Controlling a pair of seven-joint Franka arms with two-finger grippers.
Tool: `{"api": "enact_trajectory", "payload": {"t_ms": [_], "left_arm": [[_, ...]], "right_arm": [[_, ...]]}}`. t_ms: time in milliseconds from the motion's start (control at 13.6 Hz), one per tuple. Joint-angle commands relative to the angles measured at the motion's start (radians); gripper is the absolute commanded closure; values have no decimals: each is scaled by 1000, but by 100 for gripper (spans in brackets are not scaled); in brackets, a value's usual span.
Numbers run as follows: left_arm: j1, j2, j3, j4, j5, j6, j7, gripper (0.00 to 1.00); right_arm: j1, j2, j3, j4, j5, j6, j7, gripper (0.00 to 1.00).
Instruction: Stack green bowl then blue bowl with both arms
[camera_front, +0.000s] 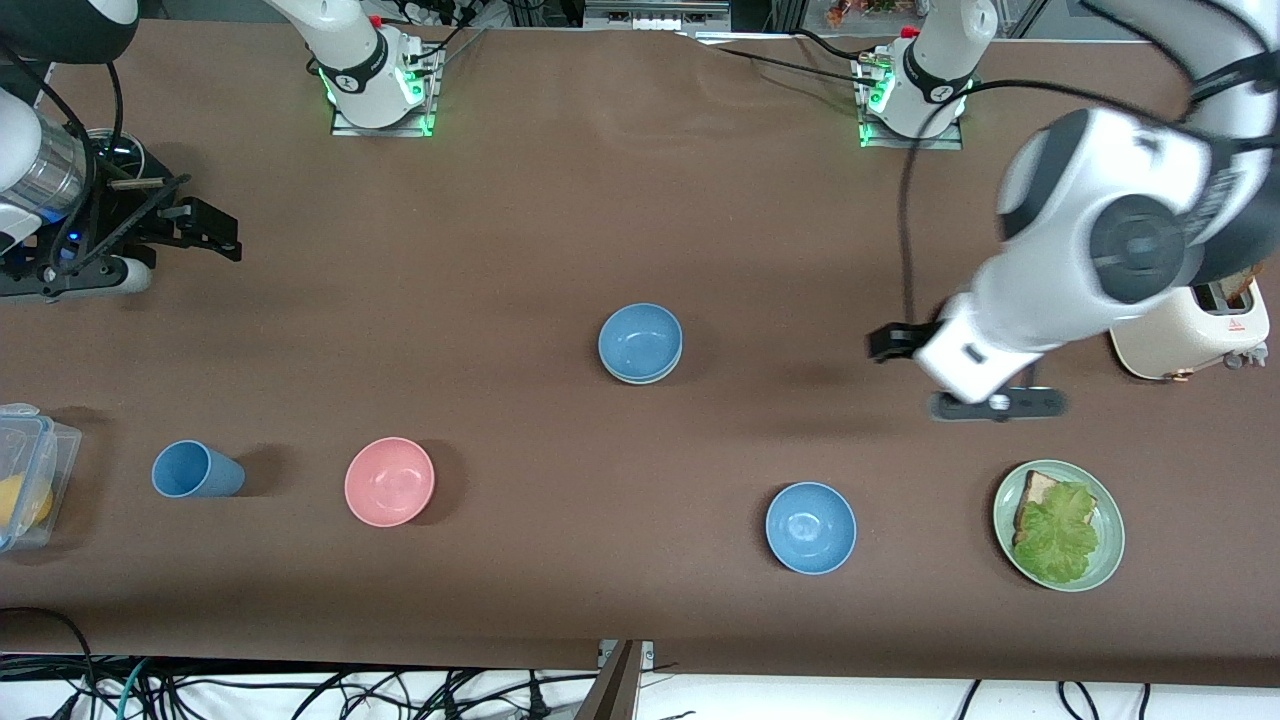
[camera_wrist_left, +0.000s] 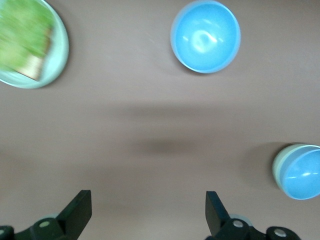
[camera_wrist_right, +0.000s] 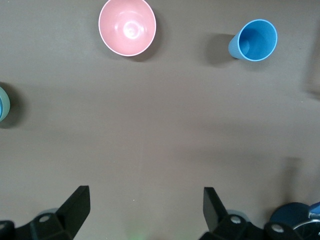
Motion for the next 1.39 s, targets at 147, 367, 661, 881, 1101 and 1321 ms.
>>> {"api": "enact_trajectory", "payload": {"t_ms": [147, 367, 661, 881, 1101, 1321], "left_arm": [[-19, -302, 214, -305, -88, 127, 201, 0], [-14, -419, 238, -475, -94, 184, 202, 0], [-31, -425, 253, -474, -85, 160, 196, 0], [-60, -405, 268, -425, -85, 111, 196, 0], [-74, -361, 273, -368, -73, 72, 198, 0], [-72, -364, 273, -368, -54, 72, 201, 0]], "right_arm": [[-17, 7, 8, 25, -10, -15, -13, 0], [-17, 7, 8, 25, -10, -15, -13, 0], [-17, 7, 8, 25, -10, -15, -13, 0], [-17, 7, 8, 25, -10, -15, -13, 0], [-19, 7, 8, 25, -10, -15, -13, 0], [-19, 7, 8, 25, -10, -15, -13, 0]]}}
